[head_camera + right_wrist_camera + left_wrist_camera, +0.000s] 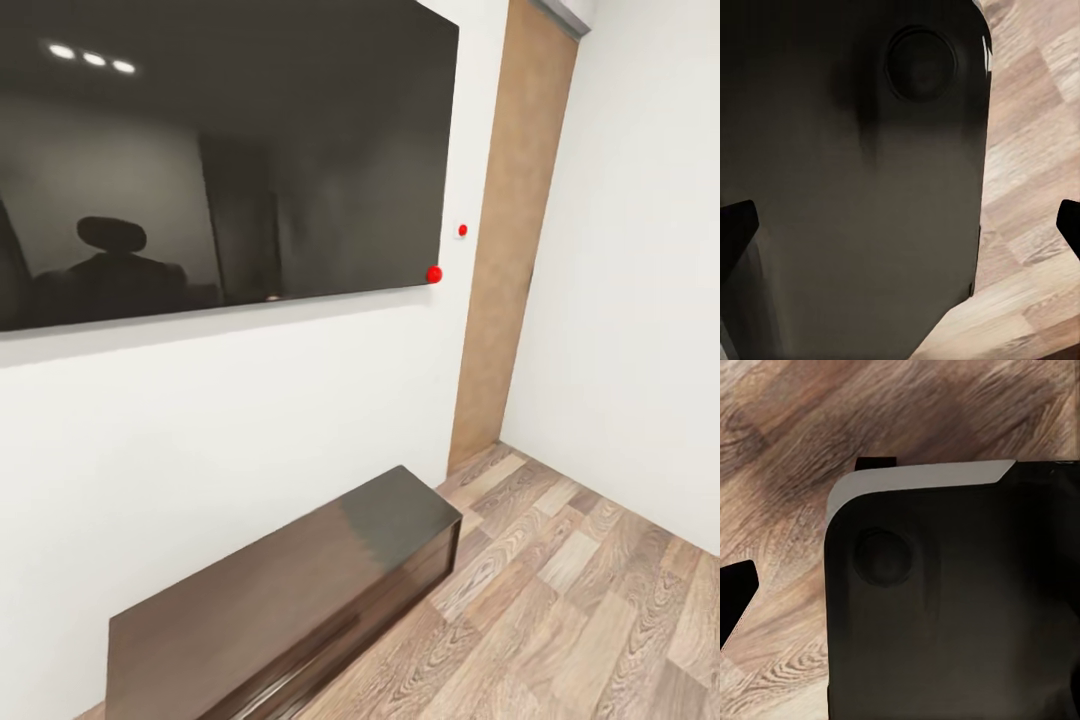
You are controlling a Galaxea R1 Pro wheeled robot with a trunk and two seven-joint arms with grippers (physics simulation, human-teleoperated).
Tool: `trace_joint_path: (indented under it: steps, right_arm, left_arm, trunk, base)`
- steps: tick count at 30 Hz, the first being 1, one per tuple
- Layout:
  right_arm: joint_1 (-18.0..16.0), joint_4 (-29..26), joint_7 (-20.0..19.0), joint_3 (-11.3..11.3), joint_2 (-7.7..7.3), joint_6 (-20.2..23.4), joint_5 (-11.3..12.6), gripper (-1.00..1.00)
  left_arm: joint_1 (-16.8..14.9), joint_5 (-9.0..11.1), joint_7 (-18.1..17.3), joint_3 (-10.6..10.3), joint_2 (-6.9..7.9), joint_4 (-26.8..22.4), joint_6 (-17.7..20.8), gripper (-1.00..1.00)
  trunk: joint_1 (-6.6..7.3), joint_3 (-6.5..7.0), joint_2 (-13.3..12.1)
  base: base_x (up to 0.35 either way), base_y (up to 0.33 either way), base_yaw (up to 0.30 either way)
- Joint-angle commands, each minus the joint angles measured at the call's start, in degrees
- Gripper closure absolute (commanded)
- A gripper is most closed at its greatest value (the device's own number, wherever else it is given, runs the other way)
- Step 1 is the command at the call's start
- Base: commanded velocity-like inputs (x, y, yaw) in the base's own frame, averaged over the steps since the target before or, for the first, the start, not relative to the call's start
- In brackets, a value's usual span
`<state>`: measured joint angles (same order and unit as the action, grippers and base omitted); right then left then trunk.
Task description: In the bedroom, move the book from the bed onto either nightstand, and place the two sandals side by side next to the bed.
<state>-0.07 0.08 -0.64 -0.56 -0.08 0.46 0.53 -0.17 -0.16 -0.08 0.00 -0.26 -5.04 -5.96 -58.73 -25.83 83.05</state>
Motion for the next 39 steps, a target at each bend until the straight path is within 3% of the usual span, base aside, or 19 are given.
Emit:
trace_joint_path:
  steps: [1,39]
  right_arm:
    - [-0.02,0.0,-0.07,-0.03,-0.01,0.05,0.06,-1.0]
    - [-0.02,-0.14,-0.08,0.1,-0.01,-0.02,-0.05,-1.0]
  left_arm:
    - [-0.02,-0.02,-0.01,0.0,0.0,0.03,-0.19,-1.0]
    - [-0.01,-0.25,-0.01,-0.07,0.05,-0.21,-0.27,-1.0]
  trunk:
    - [0.0,-0.01,0.02]
    - [0.0,1.4,0.02]
  base:
    - [0.0,0.0,-0.273]
    - [0.0,0.0,-0.255]
